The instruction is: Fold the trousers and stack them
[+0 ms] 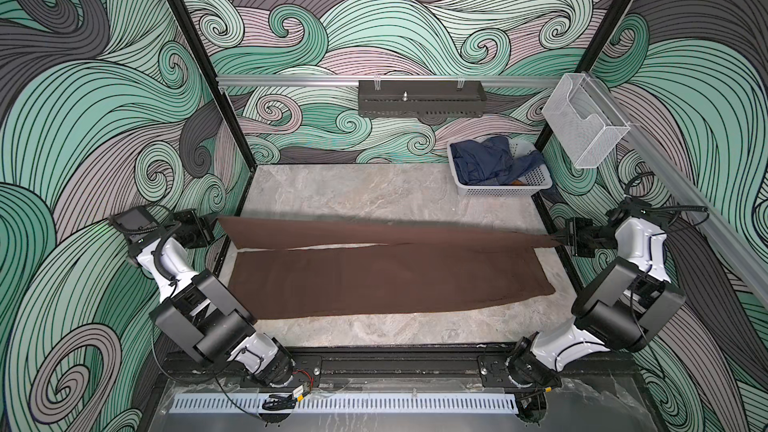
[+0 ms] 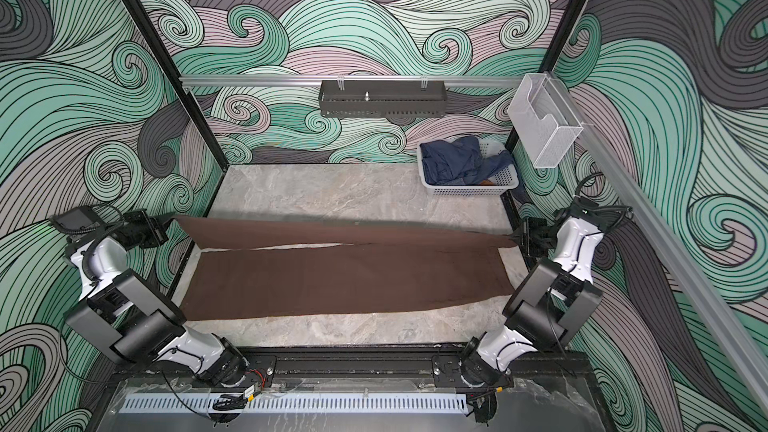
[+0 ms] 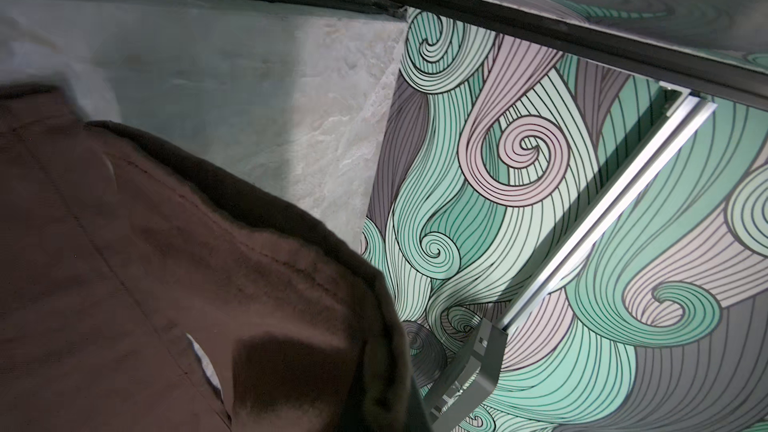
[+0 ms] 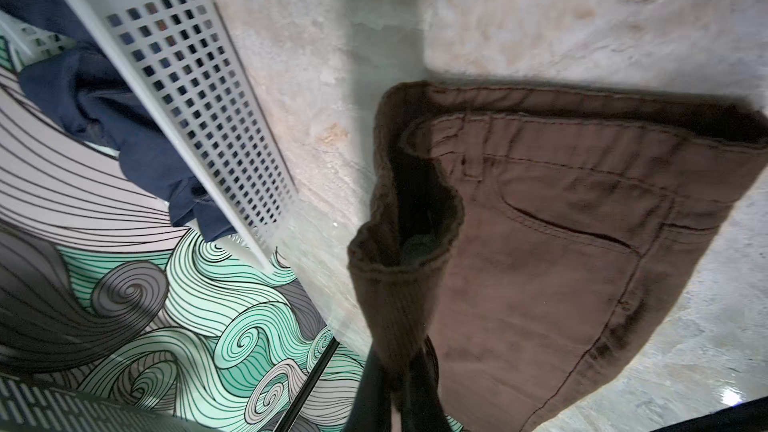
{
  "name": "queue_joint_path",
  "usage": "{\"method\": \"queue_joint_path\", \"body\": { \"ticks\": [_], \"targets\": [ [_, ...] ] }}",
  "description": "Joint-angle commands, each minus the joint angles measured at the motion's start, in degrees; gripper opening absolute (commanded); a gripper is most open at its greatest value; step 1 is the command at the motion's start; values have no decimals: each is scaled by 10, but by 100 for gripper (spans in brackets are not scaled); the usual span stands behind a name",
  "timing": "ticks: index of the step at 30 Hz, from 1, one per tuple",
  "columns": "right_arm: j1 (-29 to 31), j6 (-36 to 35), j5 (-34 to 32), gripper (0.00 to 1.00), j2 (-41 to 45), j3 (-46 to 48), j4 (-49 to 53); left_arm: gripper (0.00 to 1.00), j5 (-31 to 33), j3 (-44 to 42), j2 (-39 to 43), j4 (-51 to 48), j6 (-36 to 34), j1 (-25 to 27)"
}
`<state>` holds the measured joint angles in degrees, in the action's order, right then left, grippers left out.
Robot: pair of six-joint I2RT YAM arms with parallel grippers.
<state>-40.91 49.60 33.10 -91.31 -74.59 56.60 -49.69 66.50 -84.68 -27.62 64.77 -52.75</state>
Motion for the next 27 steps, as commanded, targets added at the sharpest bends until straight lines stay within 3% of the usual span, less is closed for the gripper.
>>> {"method": "queue_joint_path", "body": {
  "ticks": [1, 12, 27],
  "targets": [
    [-15, -21, -16, 0, 26, 36, -42, 0, 21, -36, 21, 41, -21, -39],
    [-41, -53, -38, 0, 28, 127, -70, 0, 32, -109, 55, 16, -52, -83],
    [-48, -68, -70, 0, 36, 156, -50, 0, 104, -141, 90, -87, -105, -118]
  ]
}}
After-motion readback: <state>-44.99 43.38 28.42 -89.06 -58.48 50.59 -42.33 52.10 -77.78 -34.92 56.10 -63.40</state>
